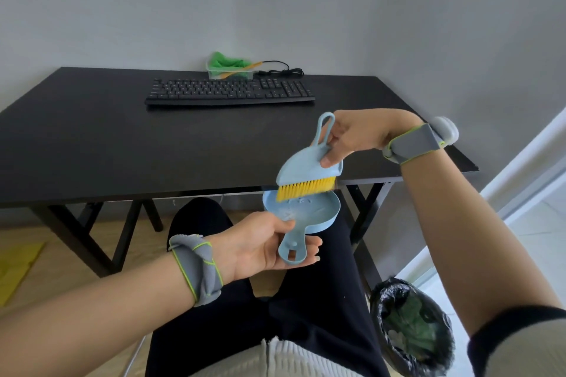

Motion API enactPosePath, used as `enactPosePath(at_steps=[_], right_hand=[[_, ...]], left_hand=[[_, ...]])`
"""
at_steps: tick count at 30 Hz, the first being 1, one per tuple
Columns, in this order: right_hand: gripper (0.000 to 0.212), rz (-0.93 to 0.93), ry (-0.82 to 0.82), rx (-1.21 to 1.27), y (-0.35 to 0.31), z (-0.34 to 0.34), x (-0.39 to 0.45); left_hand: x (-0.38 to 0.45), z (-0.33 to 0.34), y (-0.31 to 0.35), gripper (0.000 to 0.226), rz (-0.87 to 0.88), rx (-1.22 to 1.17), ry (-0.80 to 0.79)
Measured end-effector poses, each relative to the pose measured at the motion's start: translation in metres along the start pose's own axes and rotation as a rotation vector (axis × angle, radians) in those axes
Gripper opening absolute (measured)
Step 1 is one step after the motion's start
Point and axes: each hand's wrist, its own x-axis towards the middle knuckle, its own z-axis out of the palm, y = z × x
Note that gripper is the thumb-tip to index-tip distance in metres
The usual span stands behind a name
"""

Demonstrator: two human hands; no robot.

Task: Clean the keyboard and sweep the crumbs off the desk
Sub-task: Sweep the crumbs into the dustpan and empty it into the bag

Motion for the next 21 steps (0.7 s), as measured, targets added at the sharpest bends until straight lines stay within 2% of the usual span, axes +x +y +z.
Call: enactPosePath(at_steps=[2, 7, 14, 21], right_hand=[[0.021, -0.004, 0.011, 0.11, 0.003, -0.001, -0.008], [0.027, -0.018, 0.268, 0.325, 0.024, -0.005, -0.022], [0.027, 0.006, 0.443, 0.49, 0.053, -0.012, -0.058], [0.027, 0.125, 0.657, 0.564, 0.09, -0.012, -0.099]], left_hand=[[0.002, 0.003, 0.0, 0.03, -0.002, 0.005, -0.013], [0.008, 0.013, 0.001, 0.03, -0.031, 0.035, -0.047], [0.025, 0.033, 0.006, 0.033, -0.09, 0.149, -0.108], [0.048, 0.072, 0.009, 0.031, -0.138, 0.255, -0.195]])
